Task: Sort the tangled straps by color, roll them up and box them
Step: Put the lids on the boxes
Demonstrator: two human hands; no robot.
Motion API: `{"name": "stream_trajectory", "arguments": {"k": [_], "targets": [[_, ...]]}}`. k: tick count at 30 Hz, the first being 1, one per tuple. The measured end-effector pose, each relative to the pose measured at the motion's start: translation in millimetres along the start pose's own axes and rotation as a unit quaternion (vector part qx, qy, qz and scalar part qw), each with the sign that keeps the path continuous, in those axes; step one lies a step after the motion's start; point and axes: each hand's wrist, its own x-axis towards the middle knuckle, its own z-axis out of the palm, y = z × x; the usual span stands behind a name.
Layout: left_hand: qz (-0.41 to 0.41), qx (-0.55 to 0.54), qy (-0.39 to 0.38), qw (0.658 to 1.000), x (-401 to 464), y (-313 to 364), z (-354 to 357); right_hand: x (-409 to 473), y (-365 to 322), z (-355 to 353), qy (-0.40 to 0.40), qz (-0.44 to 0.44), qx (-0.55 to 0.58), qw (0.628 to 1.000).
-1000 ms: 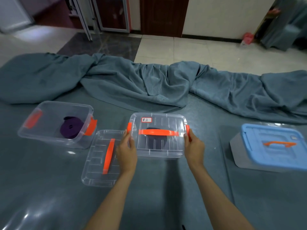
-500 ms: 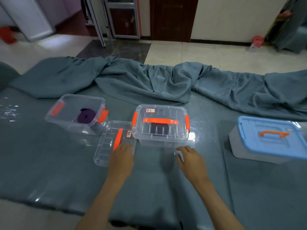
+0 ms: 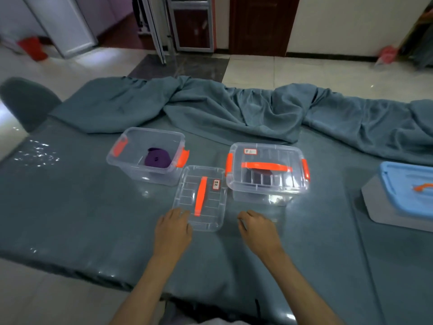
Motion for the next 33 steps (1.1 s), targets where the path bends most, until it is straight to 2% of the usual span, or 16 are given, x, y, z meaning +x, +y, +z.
{"name": "stream_trajectory", "arguments": {"k": [7,10,15,20,26,33], "targets": [[0.054,-0.021,0.071,0.996,64,-112,-22,78,-92,61,-0.044,0.066,0.077,0.994],[0.047,-0.006,0.051,0.998,88,-158,-30,109,-131,78,-0.062,0.111,0.114,0.985],[0.062,0.043,0.022,0.997,127,-212,-34,145,-172,97,-0.026,0.238,0.134,0.962],[0.079,0.062,0.003,0.995,147,-238,-30,165,-175,98,0.02,0.347,0.196,0.917],[0.072,-0.046,-0.003,0.996,146,-243,-18,127,-177,96,0.03,0.357,0.234,0.904],[0.082,-0.068,-0.003,0.994,147,-246,-17,57,-181,95,0.117,0.363,0.29,0.878]]}}
